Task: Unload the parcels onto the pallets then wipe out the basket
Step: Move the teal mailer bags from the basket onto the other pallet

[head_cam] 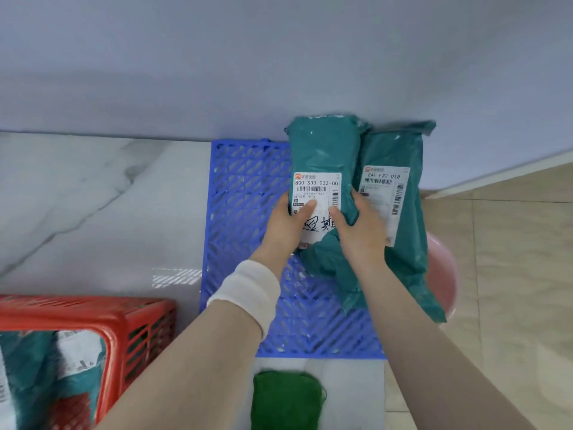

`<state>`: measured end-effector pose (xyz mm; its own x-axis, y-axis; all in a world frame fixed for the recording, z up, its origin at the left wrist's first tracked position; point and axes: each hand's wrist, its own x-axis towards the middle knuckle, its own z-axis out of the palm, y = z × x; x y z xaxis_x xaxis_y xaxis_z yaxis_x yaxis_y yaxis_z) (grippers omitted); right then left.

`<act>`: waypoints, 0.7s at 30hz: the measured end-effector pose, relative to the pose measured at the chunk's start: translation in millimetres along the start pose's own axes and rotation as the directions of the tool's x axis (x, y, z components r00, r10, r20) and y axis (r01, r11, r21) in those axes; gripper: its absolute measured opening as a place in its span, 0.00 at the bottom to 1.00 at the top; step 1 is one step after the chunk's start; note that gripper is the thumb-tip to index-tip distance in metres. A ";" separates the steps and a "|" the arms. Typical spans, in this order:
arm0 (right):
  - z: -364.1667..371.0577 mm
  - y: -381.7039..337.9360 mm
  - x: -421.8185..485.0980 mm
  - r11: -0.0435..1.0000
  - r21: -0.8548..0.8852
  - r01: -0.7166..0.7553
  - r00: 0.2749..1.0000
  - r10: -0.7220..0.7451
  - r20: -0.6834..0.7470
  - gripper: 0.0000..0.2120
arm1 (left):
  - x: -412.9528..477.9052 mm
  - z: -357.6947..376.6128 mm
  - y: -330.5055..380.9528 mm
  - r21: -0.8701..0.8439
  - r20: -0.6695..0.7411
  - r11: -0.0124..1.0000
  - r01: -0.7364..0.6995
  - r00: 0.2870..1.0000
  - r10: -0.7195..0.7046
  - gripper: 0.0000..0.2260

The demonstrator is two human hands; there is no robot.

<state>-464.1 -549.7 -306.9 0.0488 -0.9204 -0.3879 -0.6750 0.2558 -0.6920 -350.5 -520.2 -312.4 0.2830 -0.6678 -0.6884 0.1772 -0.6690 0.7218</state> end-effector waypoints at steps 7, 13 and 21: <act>-6.6 -3.5 -0.7 0.999 -0.029 -0.033 0.996 0.035 0.081 0.26 | -3.7 1.8 11.0 0.106 -0.057 0.994 -0.016 0.998 0.022 0.17; -38.3 -33.8 -56.7 0.985 -0.167 0.038 0.996 -0.051 -0.077 0.27 | -56.8 -21.6 30.3 0.304 -0.123 0.950 -0.070 0.986 0.112 0.26; -30.8 -84.1 -177.2 0.977 -0.184 0.108 0.994 -0.110 -0.001 0.24 | -180.1 -76.8 28.8 0.618 -0.049 0.748 -0.241 0.938 0.343 0.21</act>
<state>-438.6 -417.2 -161.2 0.1217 -0.9433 -0.3087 -0.7897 0.0964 -0.6059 -323.9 -394.1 -162.2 0.3727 -0.8400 -0.3943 -0.5187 -0.5409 0.6621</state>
